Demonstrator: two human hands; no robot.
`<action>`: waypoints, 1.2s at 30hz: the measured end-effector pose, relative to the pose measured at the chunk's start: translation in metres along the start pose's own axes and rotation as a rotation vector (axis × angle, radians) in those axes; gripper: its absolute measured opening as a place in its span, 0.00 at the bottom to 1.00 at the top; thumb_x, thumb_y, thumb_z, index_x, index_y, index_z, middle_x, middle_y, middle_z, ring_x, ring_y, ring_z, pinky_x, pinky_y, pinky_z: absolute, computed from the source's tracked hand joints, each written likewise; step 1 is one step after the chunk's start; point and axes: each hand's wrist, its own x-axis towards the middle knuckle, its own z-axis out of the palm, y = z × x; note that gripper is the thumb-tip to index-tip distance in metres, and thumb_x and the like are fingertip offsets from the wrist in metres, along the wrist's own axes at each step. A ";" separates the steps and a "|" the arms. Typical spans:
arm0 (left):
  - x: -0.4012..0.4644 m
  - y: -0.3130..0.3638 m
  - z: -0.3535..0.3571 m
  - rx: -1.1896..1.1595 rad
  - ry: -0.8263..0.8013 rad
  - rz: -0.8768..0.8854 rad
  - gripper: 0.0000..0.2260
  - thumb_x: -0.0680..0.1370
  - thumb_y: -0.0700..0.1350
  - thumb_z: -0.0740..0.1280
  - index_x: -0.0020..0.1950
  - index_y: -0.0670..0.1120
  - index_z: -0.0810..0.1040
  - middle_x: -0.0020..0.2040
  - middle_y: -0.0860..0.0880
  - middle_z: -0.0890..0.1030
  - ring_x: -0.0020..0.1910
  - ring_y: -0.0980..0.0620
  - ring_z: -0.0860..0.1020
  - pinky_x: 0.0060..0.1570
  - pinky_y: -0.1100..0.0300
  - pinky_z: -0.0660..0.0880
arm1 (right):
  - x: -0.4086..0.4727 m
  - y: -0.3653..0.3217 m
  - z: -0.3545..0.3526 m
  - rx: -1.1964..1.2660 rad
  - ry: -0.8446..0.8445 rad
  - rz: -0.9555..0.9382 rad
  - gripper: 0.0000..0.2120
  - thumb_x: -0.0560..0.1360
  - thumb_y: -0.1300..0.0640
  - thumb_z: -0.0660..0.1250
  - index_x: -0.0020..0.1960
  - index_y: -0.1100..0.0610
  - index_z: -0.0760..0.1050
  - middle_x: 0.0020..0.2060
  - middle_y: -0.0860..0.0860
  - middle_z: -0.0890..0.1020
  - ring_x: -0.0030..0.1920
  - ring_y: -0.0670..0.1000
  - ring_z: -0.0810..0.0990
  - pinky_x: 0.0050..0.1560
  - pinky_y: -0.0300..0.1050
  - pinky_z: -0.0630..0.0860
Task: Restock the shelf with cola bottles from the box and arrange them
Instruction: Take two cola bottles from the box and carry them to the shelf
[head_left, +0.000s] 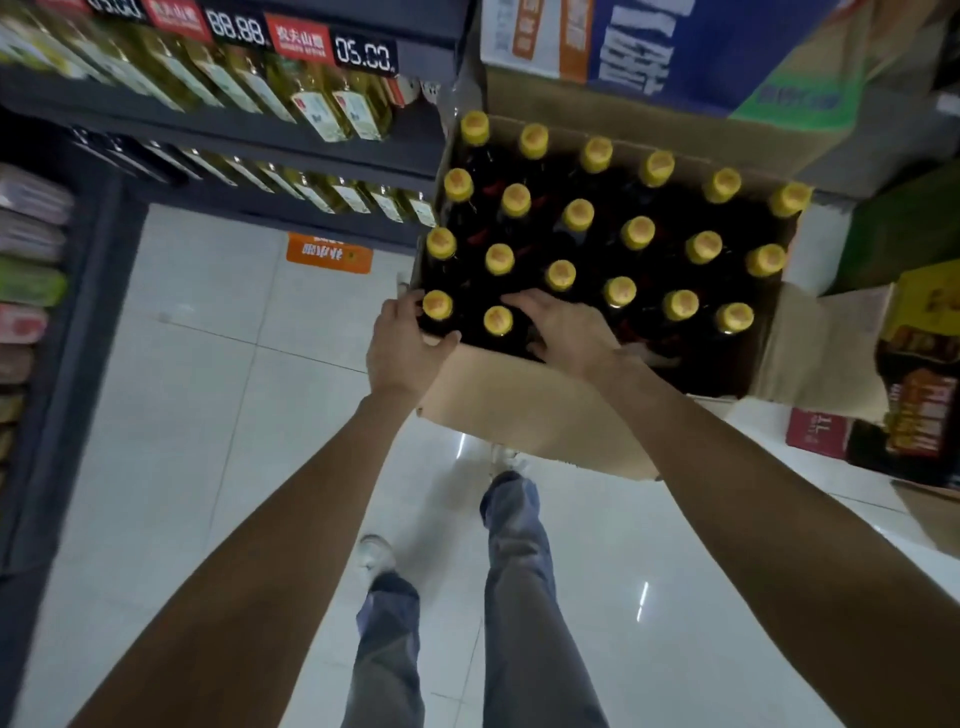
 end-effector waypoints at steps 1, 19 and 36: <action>0.003 0.001 0.002 0.068 0.028 0.013 0.26 0.70 0.53 0.74 0.62 0.43 0.73 0.58 0.42 0.74 0.58 0.43 0.72 0.53 0.51 0.72 | 0.007 0.000 -0.001 -0.099 -0.036 -0.033 0.33 0.75 0.55 0.67 0.75 0.48 0.56 0.70 0.48 0.65 0.53 0.59 0.79 0.45 0.50 0.76; 0.017 0.021 0.019 0.335 0.113 -0.043 0.28 0.65 0.63 0.72 0.57 0.47 0.77 0.58 0.43 0.70 0.57 0.43 0.69 0.55 0.52 0.66 | -0.015 0.006 -0.014 0.050 0.451 -0.292 0.31 0.63 0.48 0.77 0.60 0.62 0.74 0.56 0.57 0.78 0.45 0.56 0.80 0.35 0.44 0.75; 0.008 0.030 0.028 0.358 0.074 -0.071 0.36 0.68 0.66 0.68 0.68 0.47 0.68 0.63 0.46 0.75 0.64 0.45 0.66 0.56 0.51 0.63 | -0.052 -0.032 -0.041 0.802 0.566 0.133 0.28 0.64 0.54 0.79 0.54 0.49 0.64 0.51 0.49 0.77 0.52 0.45 0.77 0.47 0.29 0.71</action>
